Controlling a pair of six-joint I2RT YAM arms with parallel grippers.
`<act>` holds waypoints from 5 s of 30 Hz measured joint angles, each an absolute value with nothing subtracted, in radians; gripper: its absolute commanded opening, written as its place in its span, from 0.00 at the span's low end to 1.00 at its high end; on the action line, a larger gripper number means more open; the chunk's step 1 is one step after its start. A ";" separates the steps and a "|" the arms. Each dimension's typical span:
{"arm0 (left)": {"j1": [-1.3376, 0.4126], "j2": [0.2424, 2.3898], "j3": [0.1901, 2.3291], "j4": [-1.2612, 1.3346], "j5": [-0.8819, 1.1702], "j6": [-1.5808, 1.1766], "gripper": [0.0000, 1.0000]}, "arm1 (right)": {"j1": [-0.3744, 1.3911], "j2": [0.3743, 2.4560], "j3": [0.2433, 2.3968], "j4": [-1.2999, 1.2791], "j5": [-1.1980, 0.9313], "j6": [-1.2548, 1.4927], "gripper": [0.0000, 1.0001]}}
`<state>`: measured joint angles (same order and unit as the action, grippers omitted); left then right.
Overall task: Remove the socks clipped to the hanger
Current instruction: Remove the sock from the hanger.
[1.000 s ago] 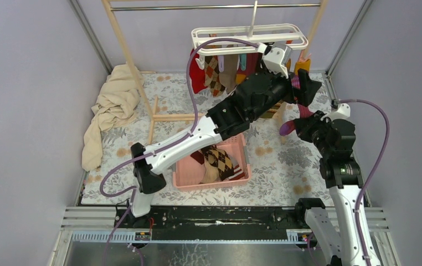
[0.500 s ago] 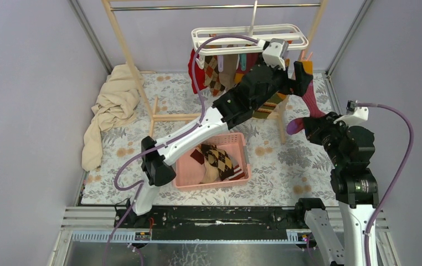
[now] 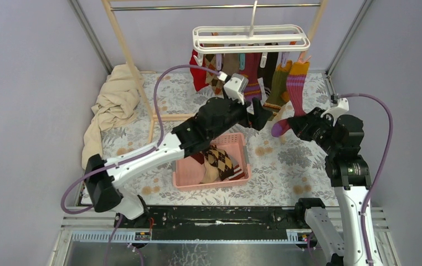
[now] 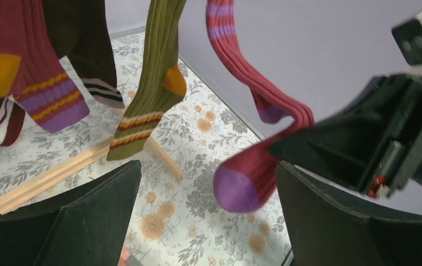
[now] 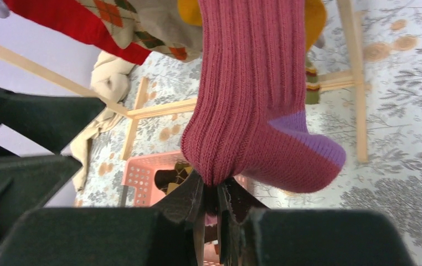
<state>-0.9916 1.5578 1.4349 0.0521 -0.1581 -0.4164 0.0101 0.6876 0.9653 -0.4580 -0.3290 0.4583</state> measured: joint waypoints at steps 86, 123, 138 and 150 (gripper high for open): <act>-0.949 1.383 1.235 0.117 -0.051 -0.339 0.99 | 0.445 0.884 1.116 -0.572 -0.065 0.398 0.00; -1.043 2.000 1.974 0.294 -0.254 -0.320 0.99 | 0.445 0.601 0.998 -0.760 0.102 0.455 0.00; -1.044 2.052 1.998 0.342 -0.295 -0.228 0.97 | 0.445 0.594 0.996 -0.759 0.084 0.457 0.00; -1.012 2.065 1.981 0.465 -0.264 -0.180 0.70 | 0.445 0.594 0.996 -0.759 0.066 0.457 0.00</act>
<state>-1.0122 2.0655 1.9812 0.4648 -0.2642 -0.1802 0.4454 0.5941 0.9962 -0.7589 0.0658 0.4568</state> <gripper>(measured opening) 0.784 0.145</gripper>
